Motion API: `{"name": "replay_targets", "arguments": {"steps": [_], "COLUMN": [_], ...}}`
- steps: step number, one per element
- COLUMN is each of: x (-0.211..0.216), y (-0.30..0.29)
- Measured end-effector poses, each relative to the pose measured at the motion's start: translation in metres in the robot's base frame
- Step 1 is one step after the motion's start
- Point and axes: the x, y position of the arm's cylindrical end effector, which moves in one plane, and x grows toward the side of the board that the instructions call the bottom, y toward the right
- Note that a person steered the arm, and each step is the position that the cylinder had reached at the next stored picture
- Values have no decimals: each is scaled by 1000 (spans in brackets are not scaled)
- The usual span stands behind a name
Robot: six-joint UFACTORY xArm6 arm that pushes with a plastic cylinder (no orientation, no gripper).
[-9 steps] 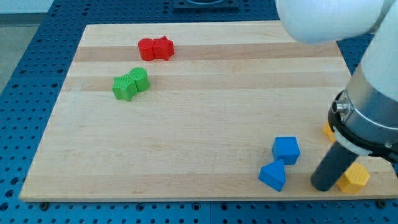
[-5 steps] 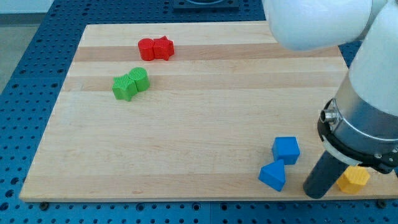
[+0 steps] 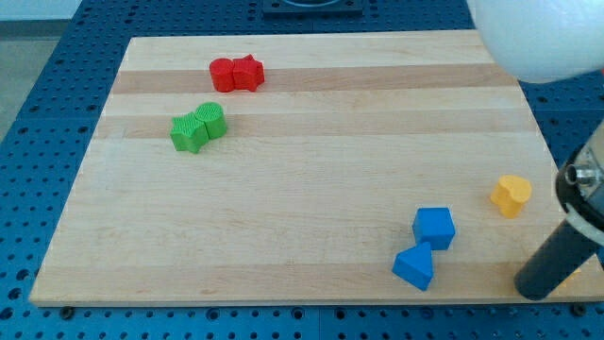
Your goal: Push yellow hexagon close to the yellow heart
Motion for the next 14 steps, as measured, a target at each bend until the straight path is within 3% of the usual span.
{"name": "replay_targets", "arguments": {"steps": [4, 7, 10, 14], "x": [-38, 0, 0, -8], "y": [-18, -17, 7, -28]}}
